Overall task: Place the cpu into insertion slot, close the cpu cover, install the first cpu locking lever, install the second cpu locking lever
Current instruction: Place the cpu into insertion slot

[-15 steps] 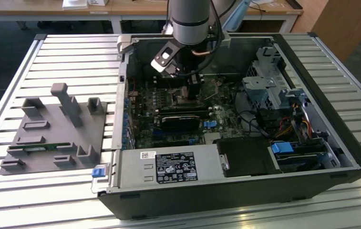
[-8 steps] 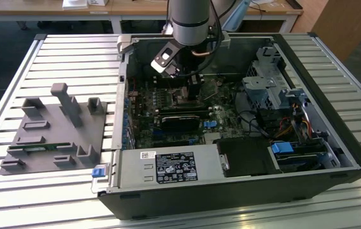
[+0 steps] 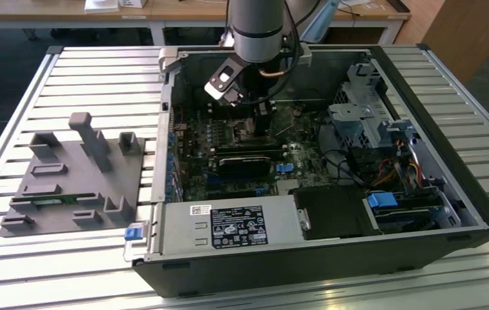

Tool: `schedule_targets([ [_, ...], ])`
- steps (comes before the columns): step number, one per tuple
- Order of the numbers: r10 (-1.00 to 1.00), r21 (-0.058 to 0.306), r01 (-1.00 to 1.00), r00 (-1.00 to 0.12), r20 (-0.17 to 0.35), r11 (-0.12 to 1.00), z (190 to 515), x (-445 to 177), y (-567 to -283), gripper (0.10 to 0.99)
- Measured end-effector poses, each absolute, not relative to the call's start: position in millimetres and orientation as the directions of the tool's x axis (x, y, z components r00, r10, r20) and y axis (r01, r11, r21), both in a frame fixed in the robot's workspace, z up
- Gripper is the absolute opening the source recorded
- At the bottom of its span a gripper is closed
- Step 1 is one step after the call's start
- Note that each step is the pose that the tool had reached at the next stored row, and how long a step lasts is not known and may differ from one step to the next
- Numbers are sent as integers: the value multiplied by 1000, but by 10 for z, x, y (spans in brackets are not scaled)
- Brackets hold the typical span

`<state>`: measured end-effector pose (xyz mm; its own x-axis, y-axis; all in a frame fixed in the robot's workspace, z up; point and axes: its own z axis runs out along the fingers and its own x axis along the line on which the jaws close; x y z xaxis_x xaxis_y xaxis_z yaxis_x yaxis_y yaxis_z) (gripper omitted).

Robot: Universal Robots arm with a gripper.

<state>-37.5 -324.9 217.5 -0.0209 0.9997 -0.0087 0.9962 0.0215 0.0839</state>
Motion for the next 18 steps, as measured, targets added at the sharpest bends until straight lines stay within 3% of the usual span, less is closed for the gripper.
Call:
schedule_targets([
  [18,1000,84,996,-21,-9,22,2125,-387,-3205,541],
])
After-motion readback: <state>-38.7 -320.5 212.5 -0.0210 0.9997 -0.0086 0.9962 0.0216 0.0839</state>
